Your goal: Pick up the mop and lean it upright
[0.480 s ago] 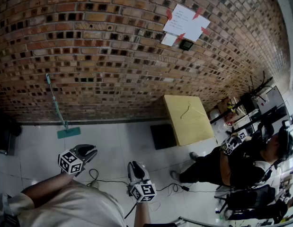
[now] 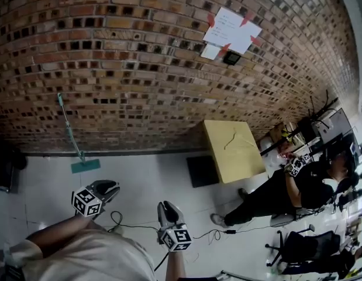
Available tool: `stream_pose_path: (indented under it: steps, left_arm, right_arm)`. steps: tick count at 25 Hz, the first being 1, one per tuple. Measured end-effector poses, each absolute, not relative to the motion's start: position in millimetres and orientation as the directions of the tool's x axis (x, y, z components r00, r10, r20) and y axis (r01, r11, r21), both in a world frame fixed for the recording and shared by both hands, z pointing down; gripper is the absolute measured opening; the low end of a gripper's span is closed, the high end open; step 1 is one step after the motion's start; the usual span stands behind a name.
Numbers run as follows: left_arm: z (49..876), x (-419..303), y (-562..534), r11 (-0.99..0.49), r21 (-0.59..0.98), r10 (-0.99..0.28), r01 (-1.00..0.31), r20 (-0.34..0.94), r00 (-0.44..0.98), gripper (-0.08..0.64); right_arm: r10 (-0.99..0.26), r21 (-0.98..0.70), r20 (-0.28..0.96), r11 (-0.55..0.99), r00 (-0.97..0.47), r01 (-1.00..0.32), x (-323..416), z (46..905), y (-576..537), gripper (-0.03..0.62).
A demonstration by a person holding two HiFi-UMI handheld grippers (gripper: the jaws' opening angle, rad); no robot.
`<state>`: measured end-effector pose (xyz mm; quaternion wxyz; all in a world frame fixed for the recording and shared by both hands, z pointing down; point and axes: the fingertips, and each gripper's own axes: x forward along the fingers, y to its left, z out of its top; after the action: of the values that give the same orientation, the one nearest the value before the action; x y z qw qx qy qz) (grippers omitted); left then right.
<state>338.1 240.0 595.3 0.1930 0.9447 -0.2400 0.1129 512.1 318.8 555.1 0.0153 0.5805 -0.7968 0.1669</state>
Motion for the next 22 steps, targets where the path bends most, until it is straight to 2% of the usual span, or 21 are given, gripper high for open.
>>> stream_pose_path:
  steps: [10, 22]
  left_arm:
    - [598, 306, 209, -0.807, 0.331, -0.4, -0.489, 0.302, 0.865, 0.114]
    - [594, 237, 151, -0.823, 0.332, -0.363, -0.46, 0.315, 0.877, 0.118]
  right_arm:
    - [-0.921, -0.22, 0.233, 0.263, -0.313, -0.939, 485, 552, 282, 0.063]
    - [-0.925, -0.234, 0.238, 0.241, -0.295, -0.942, 404, 542, 225, 0.063]
